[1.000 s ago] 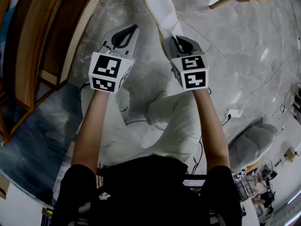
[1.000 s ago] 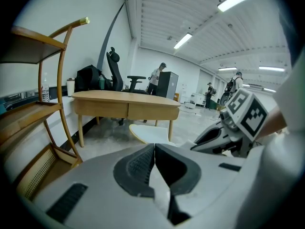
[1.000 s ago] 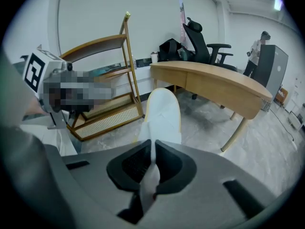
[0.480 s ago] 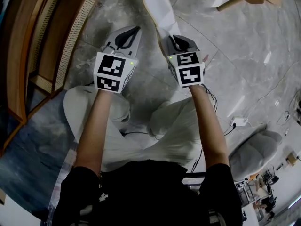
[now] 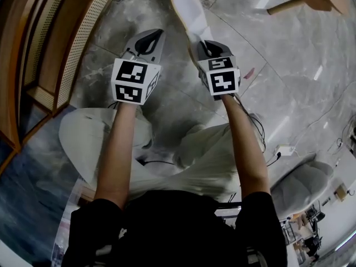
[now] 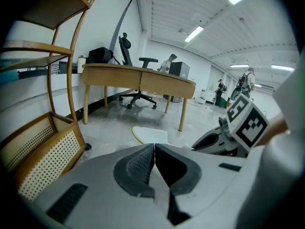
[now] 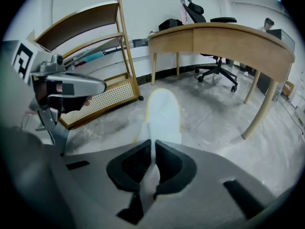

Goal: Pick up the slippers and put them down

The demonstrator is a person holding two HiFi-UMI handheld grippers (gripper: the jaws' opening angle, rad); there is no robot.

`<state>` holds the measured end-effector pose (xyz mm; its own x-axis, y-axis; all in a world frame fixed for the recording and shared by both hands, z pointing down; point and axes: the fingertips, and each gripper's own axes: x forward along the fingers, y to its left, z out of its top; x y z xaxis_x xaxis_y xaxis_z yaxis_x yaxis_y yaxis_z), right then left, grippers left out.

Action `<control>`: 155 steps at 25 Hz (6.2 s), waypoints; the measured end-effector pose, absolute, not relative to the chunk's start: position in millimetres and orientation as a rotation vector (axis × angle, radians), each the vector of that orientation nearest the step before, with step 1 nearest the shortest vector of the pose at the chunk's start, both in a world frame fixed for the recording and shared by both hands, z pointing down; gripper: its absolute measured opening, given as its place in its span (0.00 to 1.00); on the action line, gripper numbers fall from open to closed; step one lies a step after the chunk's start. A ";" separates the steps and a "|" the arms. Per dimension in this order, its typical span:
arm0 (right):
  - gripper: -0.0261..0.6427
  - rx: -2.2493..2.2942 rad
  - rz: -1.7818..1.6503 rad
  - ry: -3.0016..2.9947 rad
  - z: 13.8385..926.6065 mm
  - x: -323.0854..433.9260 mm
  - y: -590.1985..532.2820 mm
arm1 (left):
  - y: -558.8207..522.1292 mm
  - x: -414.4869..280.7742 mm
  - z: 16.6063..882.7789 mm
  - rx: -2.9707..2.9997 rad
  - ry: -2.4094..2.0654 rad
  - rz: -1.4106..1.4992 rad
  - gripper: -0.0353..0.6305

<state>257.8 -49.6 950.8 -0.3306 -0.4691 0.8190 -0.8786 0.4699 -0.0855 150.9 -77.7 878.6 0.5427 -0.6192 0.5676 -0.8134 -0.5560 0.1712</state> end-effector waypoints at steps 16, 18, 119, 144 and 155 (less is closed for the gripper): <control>0.06 1.093 0.780 -1.898 1033.3 259.2 -26.7 | -49.3 152.5 958.2 2.283 -1.149 0.665 0.06; 0.06 1.089 0.786 -1.891 1041.6 259.1 -24.3 | -47.3 153.8 966.3 2.276 -1.143 0.669 0.06; 0.04 1.136 0.909 -1.972 451.3 283.0 24.8 | 30.6 165.8 442.1 2.324 -0.929 0.860 0.06; 0.04 1.323 0.432 -2.238 187.2 258.7 47.1 | 75.0 152.3 192.0 2.600 -1.089 0.649 0.06; 0.04 1.380 0.246 -2.383 93.9 275.3 90.1 | 111.7 175.2 99.5 2.738 -1.289 0.532 0.06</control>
<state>275.3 90.1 93.9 -0.4490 -0.7976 0.4028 -0.8631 0.5039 0.0356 175.2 111.7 99.5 0.5886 -0.7349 0.3369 -0.7587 -0.6460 -0.0838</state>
